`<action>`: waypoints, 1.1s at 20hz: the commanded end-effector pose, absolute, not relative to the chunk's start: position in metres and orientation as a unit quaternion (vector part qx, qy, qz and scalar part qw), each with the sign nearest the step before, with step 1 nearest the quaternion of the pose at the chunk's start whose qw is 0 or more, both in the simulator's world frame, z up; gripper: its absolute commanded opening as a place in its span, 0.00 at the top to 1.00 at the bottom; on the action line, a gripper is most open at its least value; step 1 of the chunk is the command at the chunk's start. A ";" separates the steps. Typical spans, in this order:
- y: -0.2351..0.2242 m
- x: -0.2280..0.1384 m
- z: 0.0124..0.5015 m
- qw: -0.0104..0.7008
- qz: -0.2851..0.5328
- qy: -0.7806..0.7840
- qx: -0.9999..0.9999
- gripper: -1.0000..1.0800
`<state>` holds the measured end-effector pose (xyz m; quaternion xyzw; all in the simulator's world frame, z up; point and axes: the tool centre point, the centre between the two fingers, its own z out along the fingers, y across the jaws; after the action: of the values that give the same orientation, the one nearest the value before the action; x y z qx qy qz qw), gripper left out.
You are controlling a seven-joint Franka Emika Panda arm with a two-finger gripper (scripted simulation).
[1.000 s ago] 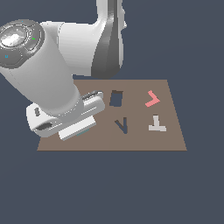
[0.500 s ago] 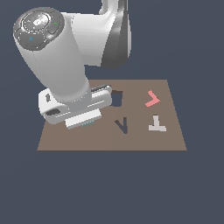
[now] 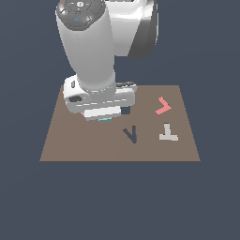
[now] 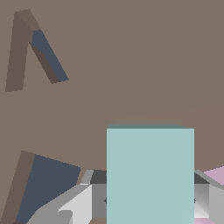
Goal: Insert a designated object into the corresponding slot on a board.
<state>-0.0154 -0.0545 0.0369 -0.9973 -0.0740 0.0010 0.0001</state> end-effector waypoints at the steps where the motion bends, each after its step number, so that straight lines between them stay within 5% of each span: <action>1: -0.042 -0.025 0.038 0.000 0.000 -0.044 -0.999 1.00; 22: 0.017 -0.053 0.040 0.000 0.001 0.072 -0.997 1.00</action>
<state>-0.0529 0.0167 0.0400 -0.9976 0.0695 0.0010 0.0001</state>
